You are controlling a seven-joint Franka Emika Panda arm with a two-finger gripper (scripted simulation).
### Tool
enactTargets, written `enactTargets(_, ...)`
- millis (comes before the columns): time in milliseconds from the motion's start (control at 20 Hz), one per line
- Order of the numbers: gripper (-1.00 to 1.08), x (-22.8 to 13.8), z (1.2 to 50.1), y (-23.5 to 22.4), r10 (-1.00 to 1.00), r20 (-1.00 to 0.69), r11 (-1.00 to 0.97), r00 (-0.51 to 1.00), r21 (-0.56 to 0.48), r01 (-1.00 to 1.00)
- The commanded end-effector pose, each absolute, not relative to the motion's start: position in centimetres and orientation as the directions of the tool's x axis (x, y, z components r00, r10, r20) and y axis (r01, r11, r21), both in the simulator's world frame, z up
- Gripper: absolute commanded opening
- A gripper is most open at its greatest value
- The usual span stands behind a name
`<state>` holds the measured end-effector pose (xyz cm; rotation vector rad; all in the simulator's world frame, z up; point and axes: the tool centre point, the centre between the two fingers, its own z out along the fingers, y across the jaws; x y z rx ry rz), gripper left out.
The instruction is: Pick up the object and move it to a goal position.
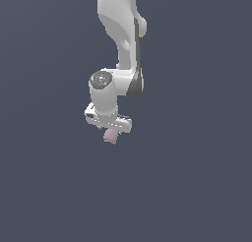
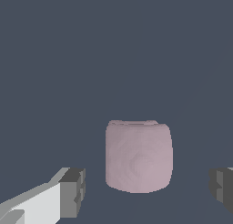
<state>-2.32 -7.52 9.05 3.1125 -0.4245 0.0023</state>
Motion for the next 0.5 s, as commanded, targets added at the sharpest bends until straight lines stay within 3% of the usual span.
enactTargets(0,1.0,-2.3,8.6,-7.5,-0.268,0.001,-0.963,0.963,0.0,-0.268)
enactTargets(450,1.0,-2.6,4.6,-7.5,-0.272,0.0,-0.962,0.962,0.0,-0.272)
